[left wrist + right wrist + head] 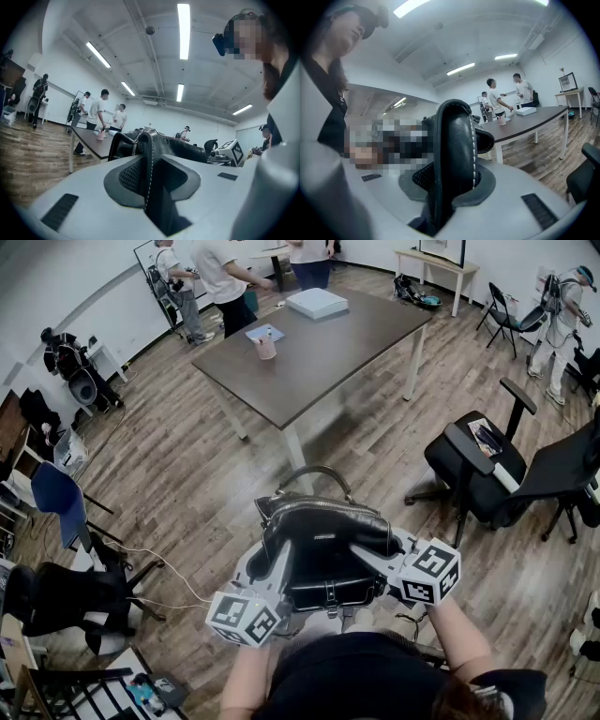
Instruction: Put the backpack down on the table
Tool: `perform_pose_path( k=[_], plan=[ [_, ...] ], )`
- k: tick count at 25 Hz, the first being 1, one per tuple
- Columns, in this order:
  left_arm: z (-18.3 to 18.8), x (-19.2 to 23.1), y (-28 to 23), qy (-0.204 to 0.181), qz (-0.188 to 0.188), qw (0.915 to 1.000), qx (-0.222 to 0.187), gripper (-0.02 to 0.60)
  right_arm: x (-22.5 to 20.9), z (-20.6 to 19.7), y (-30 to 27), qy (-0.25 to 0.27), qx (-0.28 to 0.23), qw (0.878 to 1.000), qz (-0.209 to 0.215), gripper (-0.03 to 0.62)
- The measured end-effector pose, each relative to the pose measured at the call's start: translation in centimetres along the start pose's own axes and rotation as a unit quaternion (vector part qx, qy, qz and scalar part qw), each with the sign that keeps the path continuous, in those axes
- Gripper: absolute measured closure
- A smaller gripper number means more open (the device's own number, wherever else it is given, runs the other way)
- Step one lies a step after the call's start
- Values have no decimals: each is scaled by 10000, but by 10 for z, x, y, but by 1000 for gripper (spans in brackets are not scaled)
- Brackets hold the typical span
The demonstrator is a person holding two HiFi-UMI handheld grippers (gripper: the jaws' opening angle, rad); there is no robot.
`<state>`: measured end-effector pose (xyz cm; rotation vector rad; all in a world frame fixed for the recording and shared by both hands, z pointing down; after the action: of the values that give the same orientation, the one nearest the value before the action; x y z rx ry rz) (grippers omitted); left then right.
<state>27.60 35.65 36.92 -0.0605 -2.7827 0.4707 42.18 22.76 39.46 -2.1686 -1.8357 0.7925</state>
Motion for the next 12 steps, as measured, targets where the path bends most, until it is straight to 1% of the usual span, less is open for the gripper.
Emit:
perform_pose_path(
  k=[5,12],
  plan=[
    [10,30,6,-25,83,10000,-41,476,2,17,-28,-3,23,10000,41,494],
    [16,64,-1,0,20,10000,-40,476,-2,31,-55,-141,96,9999,-1,493]
  ],
)
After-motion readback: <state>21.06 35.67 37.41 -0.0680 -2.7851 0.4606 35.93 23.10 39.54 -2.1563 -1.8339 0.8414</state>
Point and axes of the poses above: the fingertips, and each gripper's own axes: y backward along the fingers, x to its left, z out of its top, the point moved 5 cm from there along y, backward along the fingers, and after that the axes turned 15 degrees about x, right-handed, at the moved point
